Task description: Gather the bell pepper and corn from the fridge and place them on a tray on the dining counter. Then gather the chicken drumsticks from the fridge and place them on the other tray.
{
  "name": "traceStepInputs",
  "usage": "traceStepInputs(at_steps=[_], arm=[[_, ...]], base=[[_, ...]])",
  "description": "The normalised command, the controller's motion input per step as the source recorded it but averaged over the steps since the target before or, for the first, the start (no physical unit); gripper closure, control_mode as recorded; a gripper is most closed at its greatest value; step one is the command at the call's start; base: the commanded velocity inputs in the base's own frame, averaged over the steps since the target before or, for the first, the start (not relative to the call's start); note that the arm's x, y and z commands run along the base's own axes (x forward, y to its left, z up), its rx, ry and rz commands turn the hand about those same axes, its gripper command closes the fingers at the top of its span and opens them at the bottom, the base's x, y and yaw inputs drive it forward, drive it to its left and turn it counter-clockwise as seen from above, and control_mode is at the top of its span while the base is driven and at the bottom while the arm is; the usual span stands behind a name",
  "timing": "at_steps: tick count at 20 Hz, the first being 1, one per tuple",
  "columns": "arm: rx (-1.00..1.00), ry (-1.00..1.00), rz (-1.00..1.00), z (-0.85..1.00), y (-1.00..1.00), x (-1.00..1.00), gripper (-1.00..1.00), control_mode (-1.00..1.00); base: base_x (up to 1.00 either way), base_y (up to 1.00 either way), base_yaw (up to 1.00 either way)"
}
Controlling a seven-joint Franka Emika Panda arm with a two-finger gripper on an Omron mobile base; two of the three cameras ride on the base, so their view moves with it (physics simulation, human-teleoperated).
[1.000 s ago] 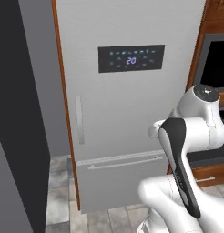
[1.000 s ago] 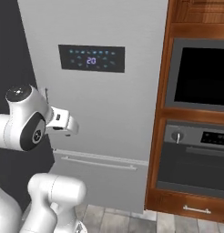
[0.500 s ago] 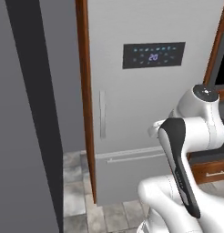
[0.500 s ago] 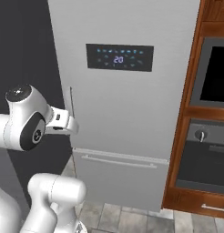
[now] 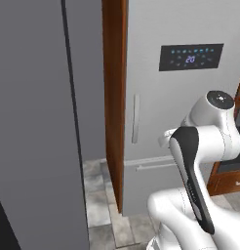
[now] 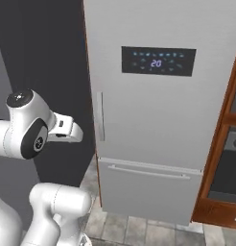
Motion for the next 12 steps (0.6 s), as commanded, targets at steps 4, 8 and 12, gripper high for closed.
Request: traceStepInputs(at_steps=[4, 8, 12], arm=[[0.0, 0.0, 0.0, 0.0, 0.0, 0.0, -1.0, 1.0], [0.0, 0.0, 0.0, 0.0, 0.0, 0.0, -1.0, 1.0], [0.0, 0.0, 0.0, 0.0, 0.0, 0.0, -1.0, 1.0]], base=[[-0.22, 0.51, 0.0], [-0.21, 0.45, 0.0], [-0.24, 0.31, 0.0]])
